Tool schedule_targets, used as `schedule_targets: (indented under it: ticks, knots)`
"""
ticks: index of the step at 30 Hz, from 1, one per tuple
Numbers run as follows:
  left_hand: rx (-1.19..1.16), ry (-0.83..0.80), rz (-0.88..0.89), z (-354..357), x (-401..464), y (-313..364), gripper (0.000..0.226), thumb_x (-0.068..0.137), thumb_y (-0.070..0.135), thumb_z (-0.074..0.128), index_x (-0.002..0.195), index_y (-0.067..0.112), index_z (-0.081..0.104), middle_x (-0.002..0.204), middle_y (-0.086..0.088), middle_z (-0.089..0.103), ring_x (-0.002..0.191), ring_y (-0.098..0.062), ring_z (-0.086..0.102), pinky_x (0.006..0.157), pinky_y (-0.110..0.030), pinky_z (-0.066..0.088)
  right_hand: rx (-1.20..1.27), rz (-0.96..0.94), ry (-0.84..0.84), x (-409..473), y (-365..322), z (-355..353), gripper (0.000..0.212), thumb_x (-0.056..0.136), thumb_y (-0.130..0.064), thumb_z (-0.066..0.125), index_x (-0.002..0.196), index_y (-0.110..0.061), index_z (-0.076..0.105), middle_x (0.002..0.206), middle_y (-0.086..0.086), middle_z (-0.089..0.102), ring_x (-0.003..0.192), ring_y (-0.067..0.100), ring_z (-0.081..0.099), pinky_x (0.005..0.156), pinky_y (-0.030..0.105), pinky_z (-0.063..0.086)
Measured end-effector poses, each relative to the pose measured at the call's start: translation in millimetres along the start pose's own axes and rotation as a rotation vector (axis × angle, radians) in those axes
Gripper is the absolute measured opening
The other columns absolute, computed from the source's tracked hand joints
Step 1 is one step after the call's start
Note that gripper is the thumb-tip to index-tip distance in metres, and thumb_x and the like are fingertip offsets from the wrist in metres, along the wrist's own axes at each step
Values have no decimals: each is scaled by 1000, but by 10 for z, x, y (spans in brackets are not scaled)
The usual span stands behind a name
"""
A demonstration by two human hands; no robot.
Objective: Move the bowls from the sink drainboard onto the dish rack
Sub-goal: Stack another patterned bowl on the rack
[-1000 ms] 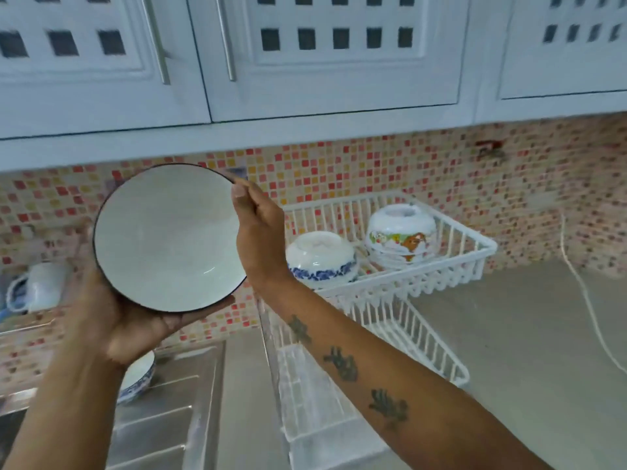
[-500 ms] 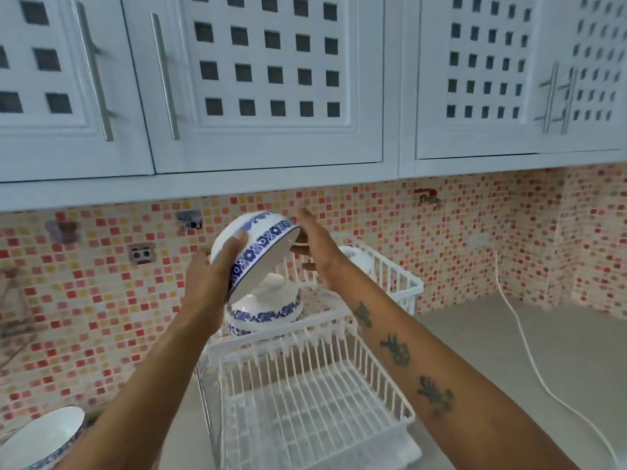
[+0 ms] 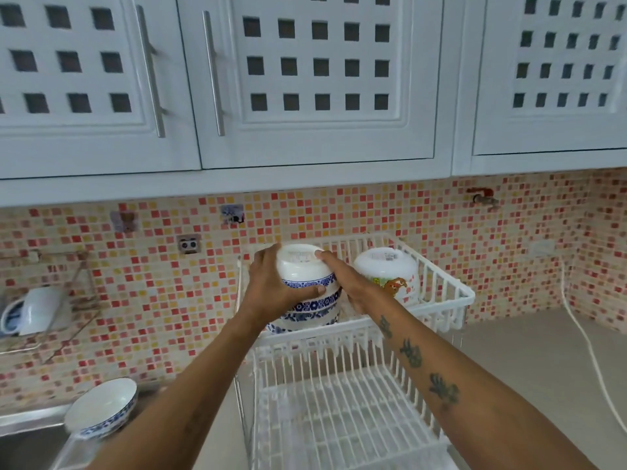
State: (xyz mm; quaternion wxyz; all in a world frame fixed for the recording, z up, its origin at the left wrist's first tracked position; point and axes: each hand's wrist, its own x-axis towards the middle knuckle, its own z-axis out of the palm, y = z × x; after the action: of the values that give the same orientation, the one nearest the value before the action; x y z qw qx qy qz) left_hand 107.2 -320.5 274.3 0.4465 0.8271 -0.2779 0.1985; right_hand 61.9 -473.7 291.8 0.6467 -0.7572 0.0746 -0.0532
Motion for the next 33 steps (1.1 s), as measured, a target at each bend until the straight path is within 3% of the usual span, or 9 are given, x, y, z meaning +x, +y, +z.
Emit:
schedule_targets:
  ticks: [3, 7, 9, 12, 16, 23, 28, 31, 33]
  knots:
    - [9, -24, -26, 20, 16, -29, 108, 53, 45, 92, 143, 18, 38, 139, -4, 39, 132, -21, 39, 99, -26, 36, 3, 30, -16, 58, 51, -17, 45, 93, -55, 42, 119, -23, 59, 106, 5, 70, 87, 17, 66, 72, 30, 51]
    - [42, -121, -115, 47, 22, -51, 132, 56, 50, 89, 156, 13, 11, 157, -6, 22, 145, -25, 26, 114, -39, 31, -49, 80, -13, 74, 88, -48, 35, 93, -54, 40, 97, -28, 62, 89, 1, 69, 75, 16, 63, 60, 26, 43]
    - [79, -153, -123, 58, 36, -60, 134, 56, 52, 88, 156, 11, 8, 158, -6, 19, 146, -25, 24, 116, -40, 29, -74, 88, -8, 94, 104, -61, 32, 95, -52, 37, 92, -29, 58, 86, 0, 68, 74, 15, 61, 59, 26, 41]
    - [114, -198, -135, 61, 40, -79, 133, 54, 54, 88, 154, 8, 15, 153, -7, 25, 142, -26, 30, 116, -42, 34, -121, 94, 3, 122, 127, -51, 35, 94, -52, 38, 104, -25, 57, 90, 0, 67, 80, 15, 61, 64, 28, 42]
    - [165, -234, -137, 63, 28, -101, 123, 52, 52, 90, 147, 6, 27, 142, -8, 32, 132, -26, 40, 111, -43, 40, -211, 99, 13, 176, 182, -16, 40, 93, -54, 38, 112, -23, 56, 111, 7, 67, 88, 17, 61, 80, 34, 45]
    - [184, -282, -167, 70, 4, -87, 125, 55, 53, 88, 149, 5, 22, 147, -9, 27, 138, -27, 33, 114, -41, 36, -306, 113, 55, 209, 214, 1, 45, 94, -54, 34, 115, -19, 54, 109, 9, 66, 82, 18, 59, 76, 33, 44]
    - [164, -316, -193, 99, 3, -119, 133, 60, 53, 86, 155, 7, 5, 157, -10, 10, 148, -29, 16, 120, -46, 26, -329, 107, 80, 242, 241, 2, 54, 95, -55, 32, 127, -16, 53, 119, 10, 63, 84, 18, 57, 75, 31, 41]
    - [170, -304, -176, 99, -6, -99, 126, 66, 62, 77, 156, 15, 2, 162, -6, -2, 151, -30, -1, 122, -52, 15, -371, 84, 93, 264, 271, 7, 74, 84, -70, 33, 134, -18, 48, 127, 6, 61, 106, 24, 60, 91, 36, 45]
    - [196, -170, -103, 63, -26, -49, 115, 70, 76, 58, 156, 16, 12, 164, -4, 3, 152, -28, 1, 122, -53, 12, -458, 16, 125, 320, 312, 16, 96, 68, -87, 33, 141, -25, 41, 143, 6, 51, 122, 27, 55, 103, 47, 43]
